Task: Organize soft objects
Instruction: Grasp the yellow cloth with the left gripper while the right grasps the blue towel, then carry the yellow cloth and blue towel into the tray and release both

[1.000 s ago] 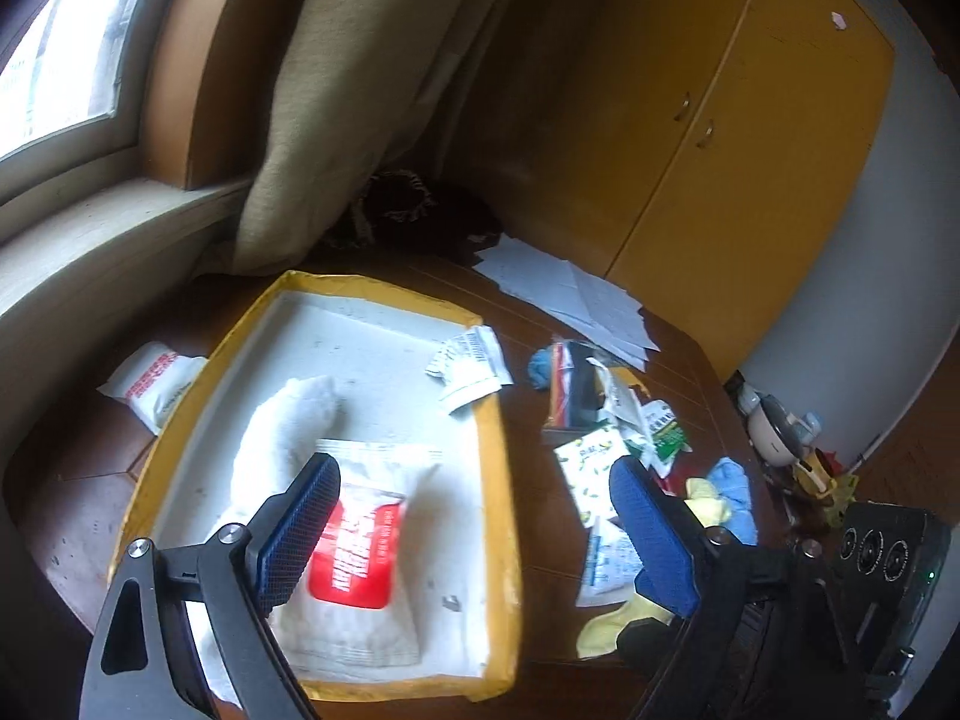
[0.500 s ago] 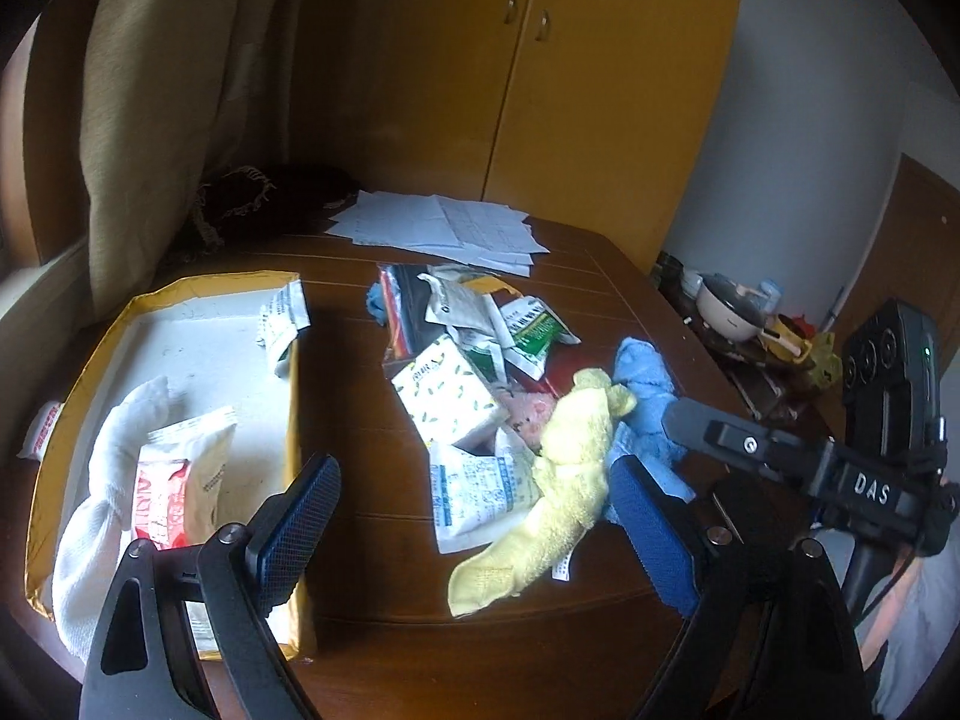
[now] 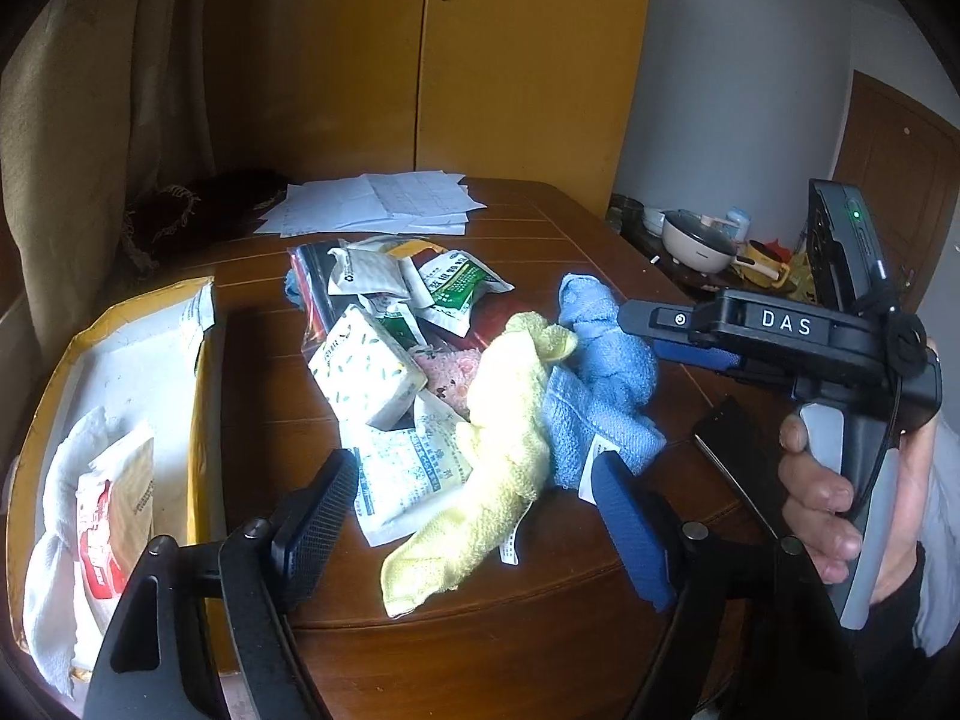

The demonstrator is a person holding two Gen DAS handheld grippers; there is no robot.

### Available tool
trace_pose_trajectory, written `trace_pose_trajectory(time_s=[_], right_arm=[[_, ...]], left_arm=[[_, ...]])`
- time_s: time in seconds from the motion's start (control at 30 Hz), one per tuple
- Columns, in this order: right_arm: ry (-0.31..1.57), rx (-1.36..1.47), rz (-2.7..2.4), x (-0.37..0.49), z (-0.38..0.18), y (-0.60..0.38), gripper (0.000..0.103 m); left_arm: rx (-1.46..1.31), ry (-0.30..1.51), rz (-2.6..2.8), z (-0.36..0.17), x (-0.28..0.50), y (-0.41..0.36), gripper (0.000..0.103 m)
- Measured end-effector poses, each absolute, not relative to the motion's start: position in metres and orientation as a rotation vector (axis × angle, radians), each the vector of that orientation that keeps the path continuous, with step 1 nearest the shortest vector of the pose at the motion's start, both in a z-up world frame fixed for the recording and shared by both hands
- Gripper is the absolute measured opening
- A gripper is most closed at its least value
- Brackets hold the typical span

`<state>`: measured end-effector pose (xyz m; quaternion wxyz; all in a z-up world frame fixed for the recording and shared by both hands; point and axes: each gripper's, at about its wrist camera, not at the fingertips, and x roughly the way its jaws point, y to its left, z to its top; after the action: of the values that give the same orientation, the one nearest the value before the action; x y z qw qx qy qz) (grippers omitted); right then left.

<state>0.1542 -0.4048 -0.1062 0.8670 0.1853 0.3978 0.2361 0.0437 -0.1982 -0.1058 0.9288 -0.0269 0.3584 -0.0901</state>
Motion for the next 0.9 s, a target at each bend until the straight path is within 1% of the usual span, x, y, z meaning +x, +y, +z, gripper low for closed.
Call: trace_pose_trajectory(time_s=[0.1, 0.17, 0.23, 0.33, 0.4, 0.47, 0.5, 0.53, 0.57, 0.6, 0.7, 0.77, 0.9], right_arm=[[0.843, 0.373, 0.470, 0.160, -0.109, -0.406, 0.058], [0.849, 0.369, 0.454, 0.164, -0.111, -0.406, 0.058], [0.857, 0.369, 0.444, 0.168, -0.115, -0.407, 0.058], [0.876, 0.376, 0.439, 0.176, -0.120, -0.406, 0.058], [0.880, 0.367, 0.426, 0.178, -0.123, -0.404, 0.058], [0.890, 0.352, 0.417, 0.181, -0.125, -0.401, 0.058], [0.889, 0.335, 0.409, 0.180, -0.125, -0.399, 0.058], [0.889, 0.315, 0.398, 0.182, -0.126, -0.398, 0.057], [0.886, 0.298, 0.383, 0.182, -0.126, -0.396, 0.048], [0.884, 0.282, 0.371, 0.183, -0.126, -0.395, 0.043], [0.877, 0.272, 0.375, 0.184, -0.124, -0.397, 0.036], [0.862, 0.289, 0.382, 0.182, -0.121, -0.400, 0.028], [0.790, 0.344, 0.428, 0.172, -0.104, -0.411, 0.023]], left_arm=[[-0.039, 0.751, -0.208, -0.111, 0.050, -0.204, 0.074], [-0.019, 0.761, -0.218, -0.115, 0.054, -0.208, 0.065], [-0.005, 0.767, -0.230, -0.118, 0.058, -0.212, 0.062], [0.010, 0.801, -0.236, -0.128, 0.067, -0.217, 0.061], [0.013, 0.839, -0.240, -0.136, 0.074, -0.219, 0.054], [-0.005, 0.869, -0.255, -0.143, 0.079, -0.218, 0.041], [-0.019, 0.879, -0.261, -0.145, 0.080, -0.218, 0.039], [-0.027, 0.883, -0.266, -0.146, 0.081, -0.217, 0.037], [-0.034, 0.885, -0.269, -0.148, 0.081, -0.217, 0.036], [-0.044, 0.888, -0.272, -0.149, 0.082, -0.217, 0.036], [-0.072, 0.906, -0.278, -0.150, 0.082, -0.216, 0.036], [-0.086, 0.901, -0.281, -0.147, 0.081, -0.213, 0.036], [-0.127, 0.882, -0.296, -0.140, 0.078, -0.206, 0.037]])
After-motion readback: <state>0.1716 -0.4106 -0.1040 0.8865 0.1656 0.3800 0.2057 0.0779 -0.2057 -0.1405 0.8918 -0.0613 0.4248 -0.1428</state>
